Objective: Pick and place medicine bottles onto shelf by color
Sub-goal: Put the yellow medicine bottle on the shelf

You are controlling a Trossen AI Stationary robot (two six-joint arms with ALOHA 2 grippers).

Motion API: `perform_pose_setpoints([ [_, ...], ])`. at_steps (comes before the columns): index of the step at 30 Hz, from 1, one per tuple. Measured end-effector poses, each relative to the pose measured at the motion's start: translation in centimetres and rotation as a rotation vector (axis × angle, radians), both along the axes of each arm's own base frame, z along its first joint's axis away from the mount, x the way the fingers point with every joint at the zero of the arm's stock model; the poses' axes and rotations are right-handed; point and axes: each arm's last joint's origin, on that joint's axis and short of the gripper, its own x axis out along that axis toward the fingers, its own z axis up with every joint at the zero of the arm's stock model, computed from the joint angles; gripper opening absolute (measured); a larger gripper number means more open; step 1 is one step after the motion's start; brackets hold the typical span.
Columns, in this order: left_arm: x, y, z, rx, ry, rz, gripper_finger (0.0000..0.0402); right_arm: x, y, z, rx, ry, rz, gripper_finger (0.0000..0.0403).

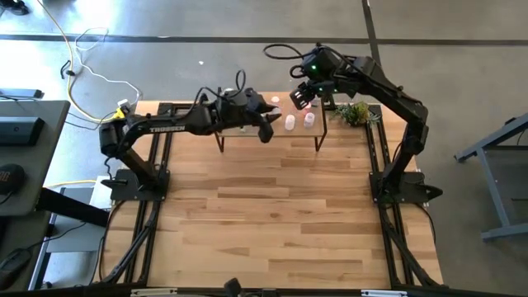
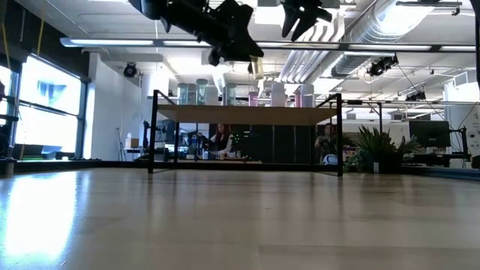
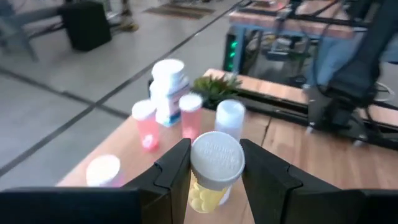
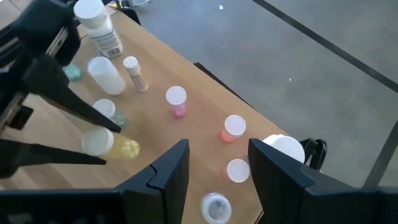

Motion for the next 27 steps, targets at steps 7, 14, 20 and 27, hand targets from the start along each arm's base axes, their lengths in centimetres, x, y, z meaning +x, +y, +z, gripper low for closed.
perform_pose_setpoints([
  [7,0.7,-1.1,-1.4,-0.017,0.084,0.168,0.0117,0.0,-0.1,0.0,0.001,0.000,-0.001,0.0156],
  [14,1.2,-2.1,-1.5,-0.052,0.045,0.228,0.0117,0.0,-0.1,0.0,0.003,-0.003,-0.005,0.0156],
  [20,2.0,-2.3,-3.0,-0.093,0.071,0.223,0.0117,0.0,-0.1,0.0,0.004,-0.005,-0.007,0.0156],
  [27,2.4,-2.1,-4.0,-0.106,0.094,0.247,0.0117,0.0,0.0,0.0,0.004,-0.005,-0.005,0.0156],
])
